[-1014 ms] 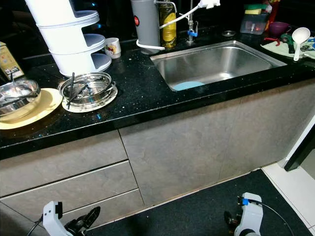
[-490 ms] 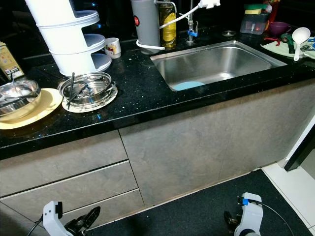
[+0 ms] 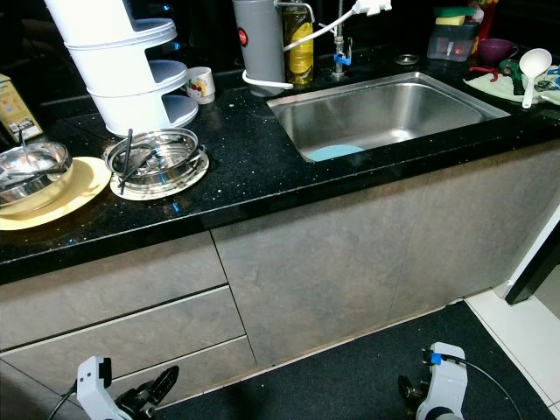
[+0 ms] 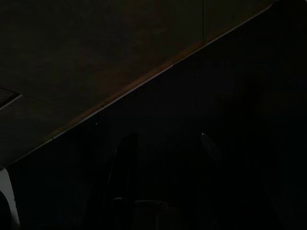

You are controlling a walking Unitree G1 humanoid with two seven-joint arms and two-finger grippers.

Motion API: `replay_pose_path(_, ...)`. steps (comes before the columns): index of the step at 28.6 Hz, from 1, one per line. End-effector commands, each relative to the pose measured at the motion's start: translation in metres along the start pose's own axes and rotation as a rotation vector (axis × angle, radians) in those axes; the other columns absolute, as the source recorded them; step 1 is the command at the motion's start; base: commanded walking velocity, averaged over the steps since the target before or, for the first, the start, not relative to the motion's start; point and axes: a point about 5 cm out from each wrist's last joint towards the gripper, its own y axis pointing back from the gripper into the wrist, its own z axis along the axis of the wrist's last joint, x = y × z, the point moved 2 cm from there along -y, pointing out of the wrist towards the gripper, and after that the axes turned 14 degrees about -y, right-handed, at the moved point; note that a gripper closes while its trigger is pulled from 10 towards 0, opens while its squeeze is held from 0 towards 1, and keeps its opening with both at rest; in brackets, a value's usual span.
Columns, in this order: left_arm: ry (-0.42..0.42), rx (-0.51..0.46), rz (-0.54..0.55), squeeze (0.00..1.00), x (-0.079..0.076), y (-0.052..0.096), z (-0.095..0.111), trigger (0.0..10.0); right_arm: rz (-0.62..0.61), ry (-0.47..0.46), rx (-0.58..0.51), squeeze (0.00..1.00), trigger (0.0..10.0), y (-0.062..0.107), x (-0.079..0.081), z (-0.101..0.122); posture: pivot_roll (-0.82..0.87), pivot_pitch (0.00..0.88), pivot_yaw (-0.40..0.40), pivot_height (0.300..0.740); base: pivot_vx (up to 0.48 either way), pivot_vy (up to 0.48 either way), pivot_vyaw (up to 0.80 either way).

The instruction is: Kitchen organization

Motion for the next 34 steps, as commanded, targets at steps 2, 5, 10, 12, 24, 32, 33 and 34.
replay_pose_path(2, -0.014, -0.003, 0.015, 0.00, 0.003, 0.000, 0.003, 10.0, 0.005, -0.005, -0.008, 0.00, 10.0, -0.003, 0.004, 0.003, -0.05, 0.000, 0.041, 0.740, 0.000, 0.000, 0.00)
replay_pose_path(5, -0.077, -0.004, 0.053, 0.00, 0.006, -0.001, 0.007, 10.0, 0.038, -0.042, -0.045, 0.00, 10.0, -0.003, 0.007, 0.010, -0.04, 0.000, 0.038, 0.740, 0.000, 0.000, 0.00)
replay_pose_path(10, -0.175, -0.185, 0.004, 0.00, -0.008, -0.022, 0.061, 10.0, 0.199, -0.143, -0.243, 0.00, 10.0, -0.016, 0.043, 0.070, -0.03, 0.000, 0.040, 0.740, 0.000, 0.000, 0.00)
replay_pose_path(12, -0.188, -0.207, 0.007, 0.00, -0.010, -0.025, 0.070, 10.0, 0.231, -0.148, -0.274, 0.00, 10.0, -0.017, 0.049, 0.080, -0.03, 0.000, 0.040, 0.740, 0.000, 0.000, 0.00)
replay_pose_path(24, -0.239, -0.574, -0.082, 0.00, -0.078, -0.041, 0.186, 10.0, 0.534, -0.087, -0.578, 0.00, 10.0, -0.005, 0.139, 0.180, 0.00, 0.000, 0.046, 0.740, 0.000, 0.000, 0.00)
replay_pose_path(32, -0.257, -0.567, -0.161, 0.00, -0.126, -0.041, 0.194, 10.0, 0.797, -0.207, -0.607, 0.00, 10.0, 0.017, 0.184, 0.195, 0.03, 0.000, 0.045, 0.740, 0.000, 0.000, 0.00)
replay_pose_path(33, -0.183, -0.550, -0.235, 0.00, -0.139, -0.042, 0.191, 10.0, 0.879, -0.257, -0.605, 0.00, 10.0, 0.024, 0.194, 0.197, 0.02, 0.000, 0.042, 0.740, 0.000, 0.000, 0.00)
replay_pose_path(34, -0.183, -0.550, -0.235, 0.00, -0.139, -0.042, 0.191, 10.0, 0.879, -0.257, -0.605, 0.00, 10.0, 0.024, 0.194, 0.197, 0.02, 0.000, 0.042, 0.740, 0.000, 0.000, 0.00)
